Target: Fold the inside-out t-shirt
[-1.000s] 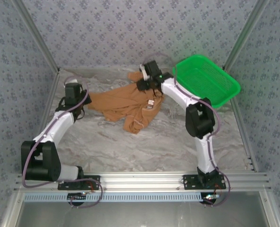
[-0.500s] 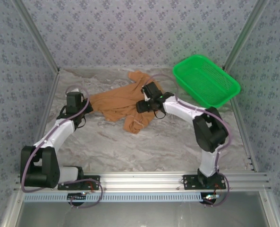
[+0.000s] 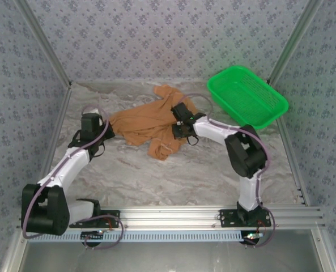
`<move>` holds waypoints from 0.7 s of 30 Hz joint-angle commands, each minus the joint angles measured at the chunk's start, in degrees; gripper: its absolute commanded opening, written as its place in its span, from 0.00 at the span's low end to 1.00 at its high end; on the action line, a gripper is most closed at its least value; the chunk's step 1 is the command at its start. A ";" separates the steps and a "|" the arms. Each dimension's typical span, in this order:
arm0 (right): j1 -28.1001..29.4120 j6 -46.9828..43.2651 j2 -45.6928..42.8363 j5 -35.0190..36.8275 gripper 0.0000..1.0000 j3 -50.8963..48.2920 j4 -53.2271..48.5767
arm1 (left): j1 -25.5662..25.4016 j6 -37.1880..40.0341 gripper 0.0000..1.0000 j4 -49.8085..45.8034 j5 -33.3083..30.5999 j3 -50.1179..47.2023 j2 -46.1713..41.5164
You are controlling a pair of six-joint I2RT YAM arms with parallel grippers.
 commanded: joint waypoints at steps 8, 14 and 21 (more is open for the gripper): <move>-14.51 -5.34 -19.15 -8.16 0.02 -14.22 -3.87 | -16.03 -8.22 0.10 -14.49 -0.33 -9.57 -21.02; -18.91 -7.59 -17.51 -4.50 0.02 -11.46 -4.55 | -17.73 0.19 0.55 -13.71 -2.99 -1.40 -14.85; -19.02 -7.38 -15.45 -3.16 0.01 -10.98 -1.28 | -18.04 5.50 0.66 -2.68 4.11 15.84 8.96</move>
